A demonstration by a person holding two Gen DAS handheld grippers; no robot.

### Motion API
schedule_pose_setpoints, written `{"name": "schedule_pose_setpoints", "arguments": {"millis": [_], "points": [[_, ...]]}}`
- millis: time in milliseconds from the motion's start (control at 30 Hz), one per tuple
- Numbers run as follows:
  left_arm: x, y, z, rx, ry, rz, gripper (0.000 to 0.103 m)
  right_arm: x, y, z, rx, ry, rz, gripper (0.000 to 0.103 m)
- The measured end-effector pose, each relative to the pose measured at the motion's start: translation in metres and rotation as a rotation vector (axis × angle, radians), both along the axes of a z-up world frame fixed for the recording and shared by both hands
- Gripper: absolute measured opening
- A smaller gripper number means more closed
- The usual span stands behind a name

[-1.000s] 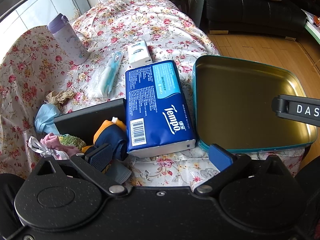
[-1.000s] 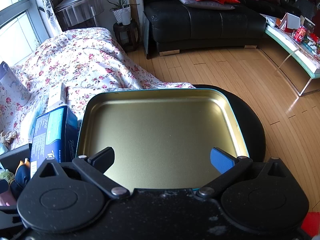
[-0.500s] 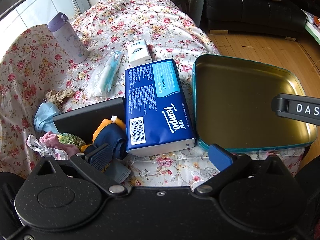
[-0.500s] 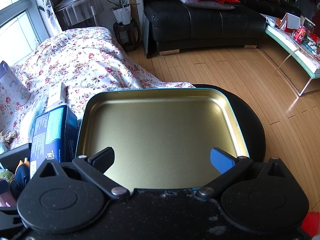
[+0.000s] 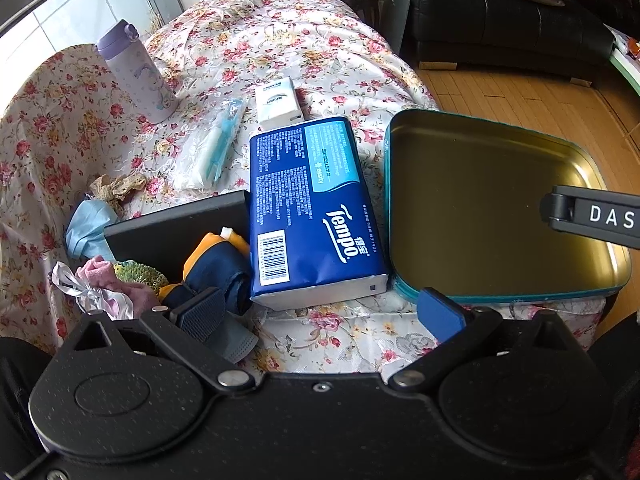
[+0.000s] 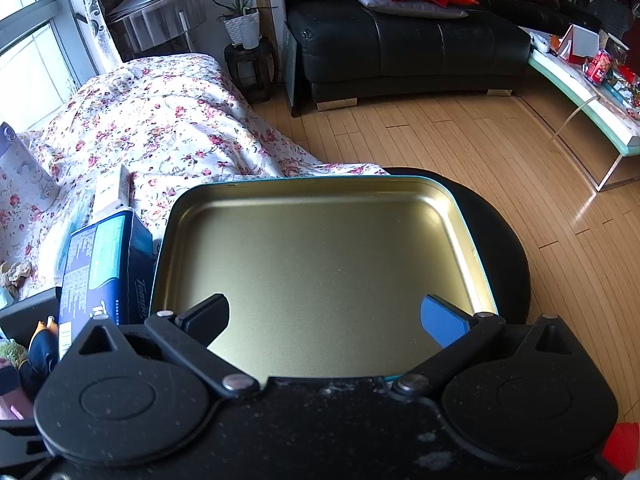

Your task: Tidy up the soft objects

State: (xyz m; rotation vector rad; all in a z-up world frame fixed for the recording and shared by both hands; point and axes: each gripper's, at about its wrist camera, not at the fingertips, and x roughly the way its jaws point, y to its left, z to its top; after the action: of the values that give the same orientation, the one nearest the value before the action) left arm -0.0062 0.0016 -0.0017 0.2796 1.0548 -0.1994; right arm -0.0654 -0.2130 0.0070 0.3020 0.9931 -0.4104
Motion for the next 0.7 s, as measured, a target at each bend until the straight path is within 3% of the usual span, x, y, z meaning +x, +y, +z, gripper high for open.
{"name": "schedule_pose_setpoints", "arguments": {"millis": [300,400,567,700], "points": [[0.005,0.025,0.018,-0.059,-0.096,0.067,0.098,-0.011,0.002,0.010,-0.051,-0.061,-0.036,0.103],[0.012,0.042,0.027,-0.087,-0.116,0.097,0.090,-0.012,0.009,0.016,-0.119,-0.067,-0.030,0.103],[0.035,0.080,0.044,-0.103,-0.166,0.159,0.090,-0.009,0.027,0.021,-0.230,-0.058,0.052,0.103],[0.062,0.120,0.055,-0.087,-0.218,0.230,0.090,-0.005,0.037,0.024,-0.259,-0.044,0.123,0.103]]}}
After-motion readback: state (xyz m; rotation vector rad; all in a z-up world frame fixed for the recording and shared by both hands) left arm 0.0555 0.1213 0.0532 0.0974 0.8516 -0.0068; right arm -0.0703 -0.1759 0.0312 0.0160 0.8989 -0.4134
